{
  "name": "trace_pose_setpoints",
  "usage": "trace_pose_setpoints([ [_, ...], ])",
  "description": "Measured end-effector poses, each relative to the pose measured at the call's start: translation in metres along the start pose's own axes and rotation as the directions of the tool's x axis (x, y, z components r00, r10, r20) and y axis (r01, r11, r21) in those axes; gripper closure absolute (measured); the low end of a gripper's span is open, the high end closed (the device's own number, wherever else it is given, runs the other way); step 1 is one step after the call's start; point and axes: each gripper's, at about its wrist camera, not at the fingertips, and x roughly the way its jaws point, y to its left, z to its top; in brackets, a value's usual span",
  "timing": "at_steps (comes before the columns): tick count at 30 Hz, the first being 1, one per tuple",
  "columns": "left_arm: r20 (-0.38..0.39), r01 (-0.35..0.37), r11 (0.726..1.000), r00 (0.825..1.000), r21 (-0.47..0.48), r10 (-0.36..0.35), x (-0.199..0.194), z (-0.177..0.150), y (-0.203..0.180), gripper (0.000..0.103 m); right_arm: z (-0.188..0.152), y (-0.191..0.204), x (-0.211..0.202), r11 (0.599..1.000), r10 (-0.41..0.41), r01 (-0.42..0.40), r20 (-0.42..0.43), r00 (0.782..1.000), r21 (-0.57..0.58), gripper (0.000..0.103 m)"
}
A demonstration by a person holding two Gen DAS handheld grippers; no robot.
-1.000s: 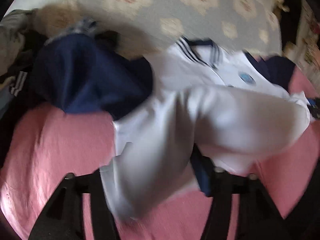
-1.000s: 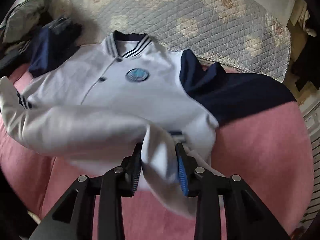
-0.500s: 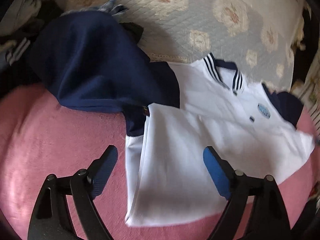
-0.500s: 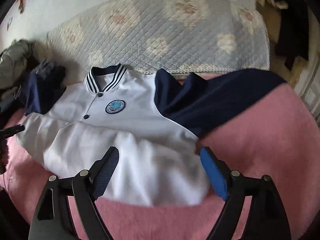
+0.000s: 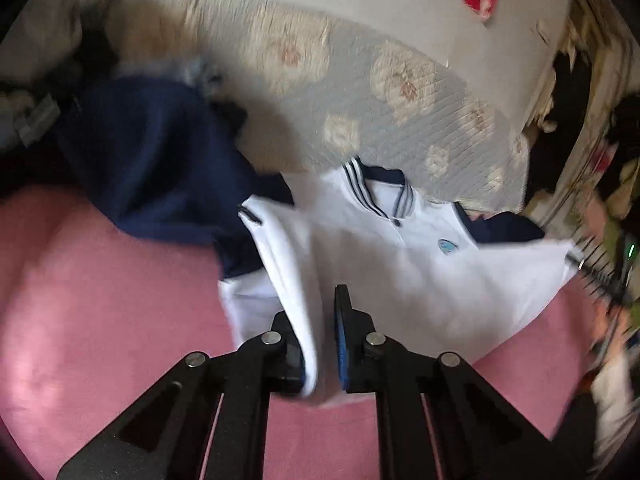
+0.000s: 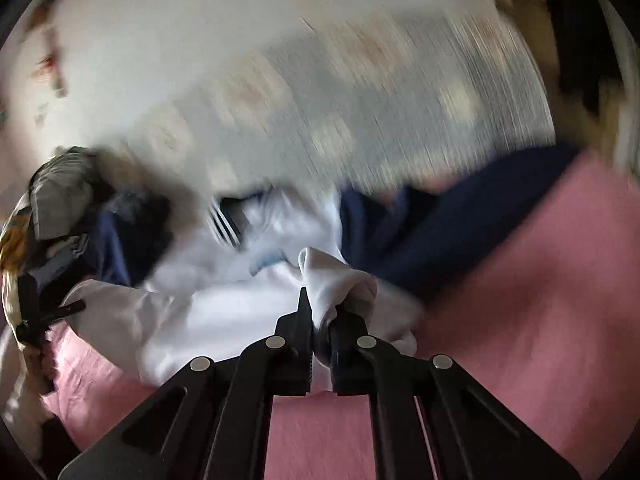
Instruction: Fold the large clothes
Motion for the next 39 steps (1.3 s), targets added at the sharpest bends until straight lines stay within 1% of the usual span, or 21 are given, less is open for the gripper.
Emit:
trace_pose_setpoints([
  [2,-0.047,-0.067,0.997,0.997,0.032,0.069,0.016,-0.001,0.002,0.091,0.004,0.000,0.030,0.995,-0.098,0.097,-0.083,0.992,-0.012,0.094],
  [4,-0.130,-0.112,0.993,0.985,0.037,0.116,0.045,-0.006,0.009,0.084,-0.005,-0.015,0.063,0.985,-0.161,0.170,-0.193,0.968,0.032,0.076],
  [5,-0.169,-0.169,0.984,0.970,0.056,0.176,0.061,-0.008,0.010,0.079,-0.014,-0.024,0.077,0.976,-0.194,0.213,-0.240,0.951,0.055,0.069],
  [6,-0.190,-0.248,0.965,0.947,0.082,0.259,0.073,-0.010,0.011,0.060,-0.019,-0.031,0.084,0.967,-0.221,0.246,-0.268,0.938,0.064,0.057],
  [7,-0.182,-0.291,0.952,0.935,0.094,0.303,0.077,-0.011,0.011,0.050,-0.023,-0.038,0.088,0.955,-0.257,0.288,-0.292,0.921,0.068,0.054],
  [9,-0.139,-0.328,0.940,0.931,0.090,0.338,0.071,-0.009,0.010,0.016,-0.026,-0.049,0.081,0.953,-0.252,0.288,-0.279,0.927,0.095,0.053],
  [10,-0.118,-0.324,0.943,0.936,0.082,0.332,0.067,-0.007,0.009,0.013,-0.024,-0.053,0.070,0.953,-0.243,0.278,-0.244,0.939,0.117,0.049],
  [13,-0.071,-0.288,0.956,0.954,0.056,0.291,0.055,-0.004,0.007,0.011,-0.021,-0.055,0.036,0.945,-0.280,0.294,-0.108,0.954,0.144,0.035],
  [15,-0.057,-0.286,0.957,0.956,0.057,0.289,0.052,-0.004,0.001,0.011,-0.019,-0.033,0.027,0.986,-0.160,0.164,-0.098,0.982,0.029,0.035],
  [17,-0.046,-0.292,0.953,0.954,0.079,0.296,0.045,-0.007,-0.007,0.011,-0.022,0.003,0.019,0.989,-0.090,0.079,-0.092,0.992,-0.123,0.036],
  [18,-0.068,-0.301,0.949,0.949,0.093,0.308,0.045,-0.010,-0.010,0.011,-0.027,0.020,0.022,0.984,-0.042,0.020,-0.127,0.991,-0.176,0.037],
  [19,-0.105,-0.302,0.949,0.945,0.094,0.311,0.050,-0.010,-0.012,0.011,-0.030,0.030,0.028,0.982,-0.012,-0.022,-0.178,0.984,-0.188,0.044],
  [21,-0.148,-0.256,0.965,0.954,0.057,0.262,0.053,-0.014,-0.011,0.012,-0.040,0.040,0.055,0.987,0.017,-0.061,-0.288,0.958,-0.145,0.050],
  [24,-0.122,-0.246,0.962,0.958,0.116,0.260,0.055,-0.015,-0.023,0.013,-0.055,0.031,0.105,0.994,-0.085,0.050,-0.385,0.919,-0.101,0.062],
  [26,-0.068,-0.274,0.949,0.955,0.154,0.287,0.050,-0.016,-0.030,0.014,-0.051,0.023,0.112,0.996,-0.069,0.041,-0.362,0.930,-0.085,0.063],
  [28,-0.042,-0.249,0.958,0.965,0.144,0.257,0.042,-0.015,-0.034,0.014,-0.045,0.007,0.107,0.998,-0.056,0.065,-0.349,0.936,0.014,0.062],
  [31,-0.020,-0.158,0.983,0.987,0.089,0.161,0.026,-0.011,-0.040,0.014,-0.044,-0.007,0.088,0.987,-0.062,0.106,-0.329,0.942,0.117,0.064],
  [33,-0.013,-0.083,0.995,0.996,0.054,0.084,0.021,-0.008,-0.040,0.012,-0.044,-0.007,0.076,0.988,-0.098,0.130,-0.308,0.946,0.085,0.064],
  [34,-0.025,-0.054,0.998,0.998,0.038,0.055,0.025,-0.006,-0.040,0.012,-0.045,-0.007,0.080,0.986,-0.120,0.150,-0.326,0.938,0.069,0.064],
  [36,-0.074,-0.110,0.994,0.991,-0.023,0.108,0.045,-0.006,-0.026,0.012,-0.056,-0.014,0.100,0.979,-0.121,0.177,-0.415,0.902,0.100,0.064],
  [39,-0.119,-0.202,0.978,0.973,-0.043,0.195,0.065,-0.010,-0.007,0.016,-0.052,-0.015,0.098,0.974,-0.131,0.192,-0.402,0.906,0.117,0.062],
])
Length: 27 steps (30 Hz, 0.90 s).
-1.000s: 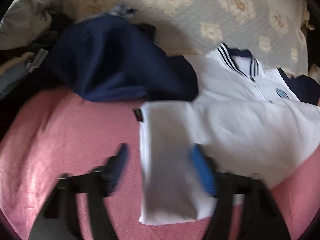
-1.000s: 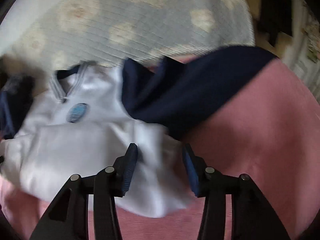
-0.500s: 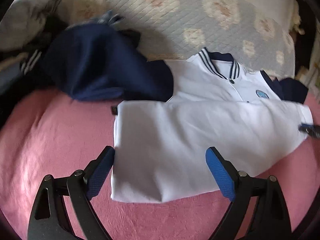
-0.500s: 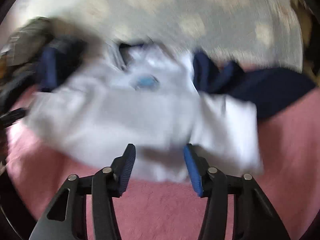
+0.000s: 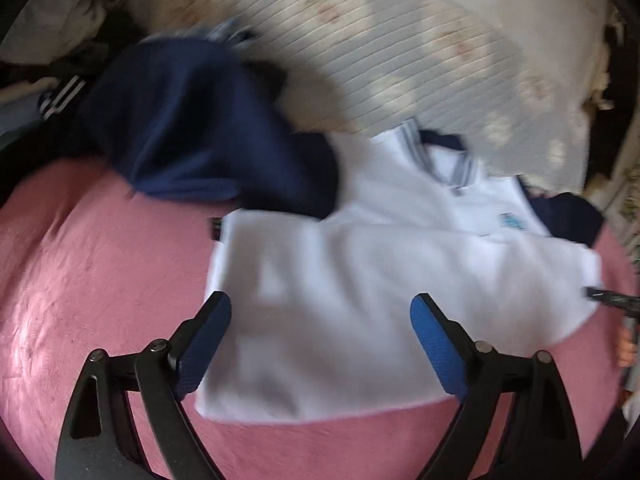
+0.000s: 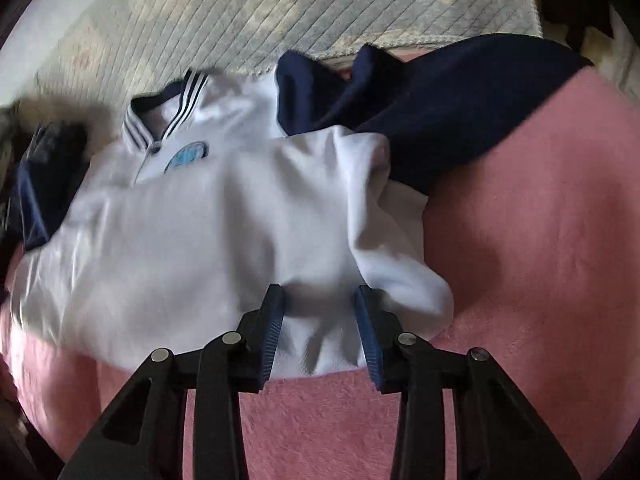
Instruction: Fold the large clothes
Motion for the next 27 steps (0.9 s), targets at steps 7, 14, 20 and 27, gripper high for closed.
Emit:
trace_pose_setpoints([
  [7,0.043,-0.099,0.995,0.994,-0.020,0.099,-0.017,0.000,0.023,0.013,-0.002,-0.005,-0.045,0.977,-0.183,0.202,0.213,0.960,-0.072,0.035],
  [14,-0.112,-0.148,0.986,0.984,-0.081,0.139,0.013,-0.006,0.046,0.008,0.002,-0.060,-0.022,0.978,0.041,-0.059,0.094,0.995,0.198,0.024],
  [20,-0.077,-0.049,0.995,0.996,-0.082,0.043,0.001,-0.012,0.037,0.100,0.009,-0.046,0.009,0.990,0.076,-0.078,0.022,0.997,0.118,0.094],
  [27,-0.076,-0.049,0.982,0.996,-0.183,0.036,-0.013,-0.054,0.046,0.100,-0.018,-0.039,-0.029,0.997,-0.011,0.011,0.010,1.000,0.074,0.098],
])
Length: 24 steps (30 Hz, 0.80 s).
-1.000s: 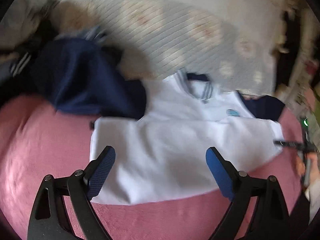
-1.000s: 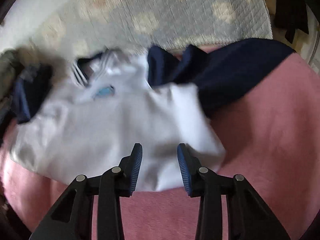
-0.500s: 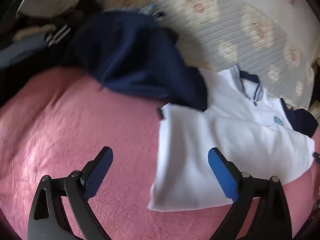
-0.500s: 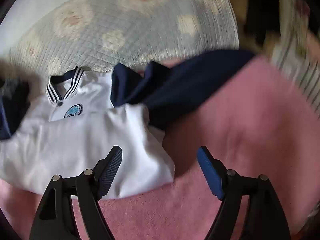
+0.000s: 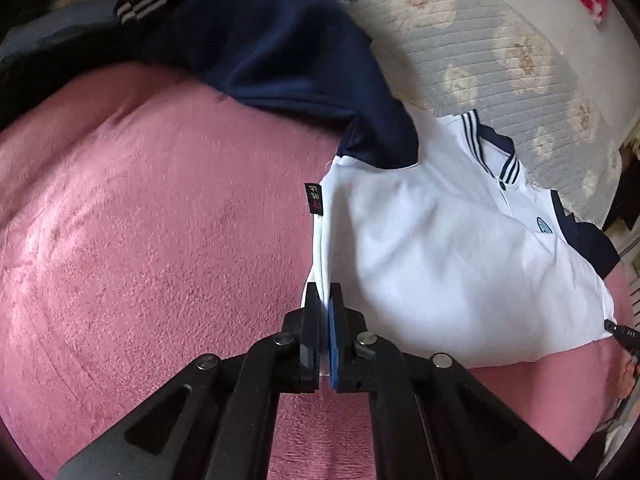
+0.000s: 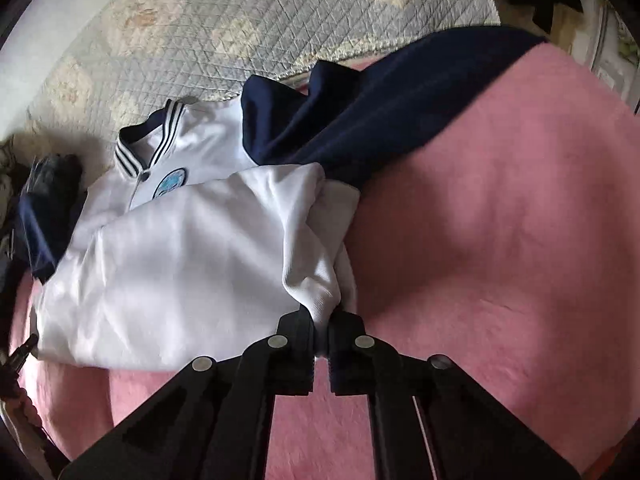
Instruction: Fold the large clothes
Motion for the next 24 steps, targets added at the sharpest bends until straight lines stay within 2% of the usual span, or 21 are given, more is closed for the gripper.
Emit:
trace_pose_setpoints([
  [1,0.024,-0.008,0.999,1.000,0.033,0.007,-0.002,0.001,-0.005,0.099,0.001,-0.004,0.002,1.000,0.012,-0.012,-0.005,1.000,0.006,0.098],
  [3,0.115,-0.054,0.993,0.992,0.102,0.042,-0.008,0.005,-0.019,0.091,0.003,-0.010,0.002,0.999,0.022,-0.022,0.015,1.000,0.029,0.096],
  [4,0.151,-0.080,0.989,0.987,0.127,0.061,-0.013,0.009,-0.027,0.084,0.003,-0.011,0.000,0.999,0.020,-0.021,0.023,1.000,0.031,0.092],
  [5,0.188,-0.107,0.982,0.979,0.154,0.078,-0.015,0.011,-0.034,0.064,0.002,-0.010,-0.004,0.999,-0.001,0.000,0.037,0.999,0.032,0.088],
  [6,0.221,-0.128,0.978,0.971,0.166,0.090,-0.019,0.011,-0.038,0.049,0.001,-0.008,-0.011,0.999,-0.045,0.043,0.066,0.997,0.032,0.077],
  [7,0.240,-0.138,0.977,0.966,0.163,0.096,-0.024,0.014,-0.039,0.046,0.000,-0.006,-0.018,0.995,-0.097,0.095,0.103,0.990,0.029,0.074],
  [8,0.241,-0.127,0.980,0.966,0.150,0.088,-0.028,0.013,-0.040,0.045,-0.001,-0.001,-0.025,0.991,-0.131,0.130,0.141,0.981,0.021,0.073],
  [10,0.202,-0.025,0.992,0.979,0.126,-0.001,-0.034,0.011,-0.040,0.042,-0.007,0.010,-0.045,0.996,-0.088,0.092,0.245,0.965,-0.004,0.073],
  [11,0.171,0.051,0.991,0.983,0.120,-0.071,-0.035,0.008,-0.043,0.031,-0.011,0.014,-0.053,0.999,-0.034,0.040,0.279,0.960,-0.016,0.072],
  [12,0.140,0.104,0.987,0.983,0.124,-0.122,-0.033,0.005,-0.047,0.021,-0.017,0.018,-0.060,0.999,0.031,-0.023,0.292,0.956,-0.030,0.063],
  [13,0.122,0.132,0.983,0.981,0.125,-0.148,-0.032,0.001,-0.049,0.021,-0.024,0.023,-0.064,0.994,0.106,-0.099,0.283,0.953,-0.037,0.041],
  [14,0.101,0.149,0.981,0.982,0.124,-0.162,-0.029,-0.006,-0.053,0.021,-0.031,0.025,-0.063,0.987,0.161,-0.159,0.269,0.949,-0.029,0.032],
  [15,0.070,0.158,0.980,0.983,0.124,-0.168,-0.025,-0.013,-0.057,0.021,-0.038,0.028,-0.061,0.977,0.210,-0.215,0.246,0.946,-0.010,0.028],
  [16,0.026,0.163,0.979,0.986,0.118,-0.167,-0.018,-0.020,-0.061,0.021,-0.045,0.032,-0.054,0.963,0.260,-0.268,0.200,0.945,0.014,0.028],
  [18,-0.067,0.101,0.987,0.993,0.122,-0.093,-0.002,-0.029,-0.072,0.021,-0.056,0.036,-0.036,0.933,0.342,-0.350,0.097,0.935,0.084,0.028],
  [20,-0.077,0.095,0.986,0.993,0.136,-0.086,0.005,-0.032,-0.080,0.021,-0.063,0.038,-0.023,0.922,0.355,-0.362,0.069,0.932,0.140,0.028],
  [21,-0.073,0.089,0.987,0.994,0.135,-0.080,0.007,-0.030,-0.082,0.021,-0.063,0.041,-0.017,0.928,0.340,-0.345,0.059,0.939,0.141,0.028],
  [23,-0.058,0.122,0.990,0.991,0.070,-0.118,0.014,-0.021,-0.077,0.021,-0.059,0.051,0.002,0.956,0.265,-0.269,0.048,0.963,0.114,0.028],
  [24,-0.042,0.139,0.989,0.990,0.041,-0.138,0.018,-0.018,-0.075,0.021,-0.058,0.053,0.006,0.962,0.247,-0.252,0.065,0.967,0.103,0.028],
])
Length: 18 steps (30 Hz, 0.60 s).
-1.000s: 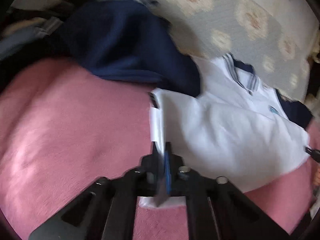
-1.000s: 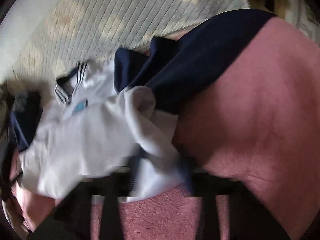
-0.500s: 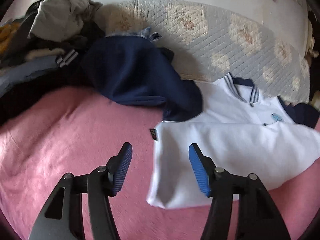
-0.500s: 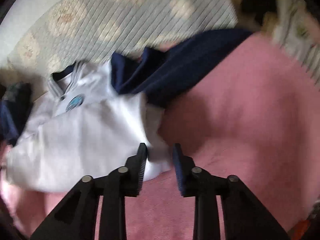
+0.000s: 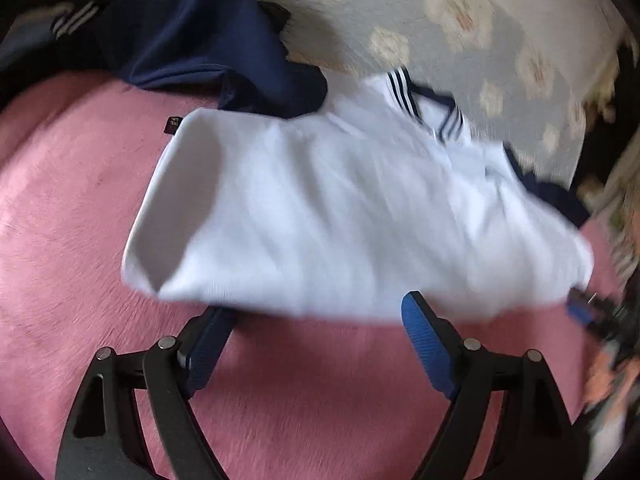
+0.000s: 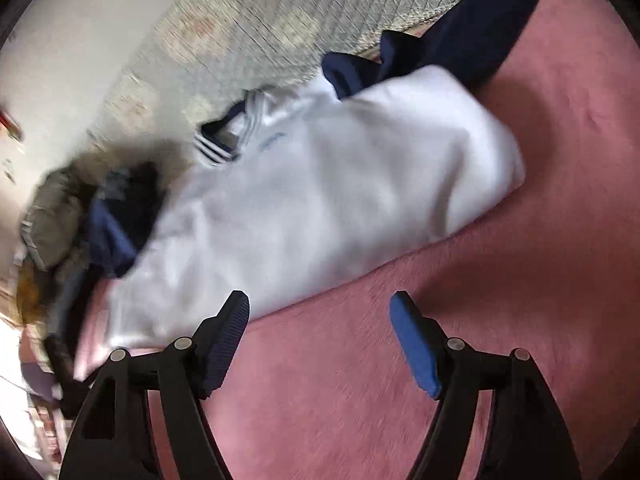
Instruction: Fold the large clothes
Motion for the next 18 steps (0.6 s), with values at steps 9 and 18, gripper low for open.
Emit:
trace_pose_setpoints([
  [9,0.114,-0.029,0.999,0.993,0.015,0.027,0.012,0.017,0.007,0.085,0.025,-0.001,0.021,0.993,-0.119,0.117,0.181,0.976,0.019,0.052],
  [18,0.187,-0.006,0.999,0.982,0.053,-0.004,-0.054,-0.008,-0.007,0.093,0.009,0.001,-0.048,0.998,-0.053,0.058,0.233,0.971,-0.013,0.093],
])
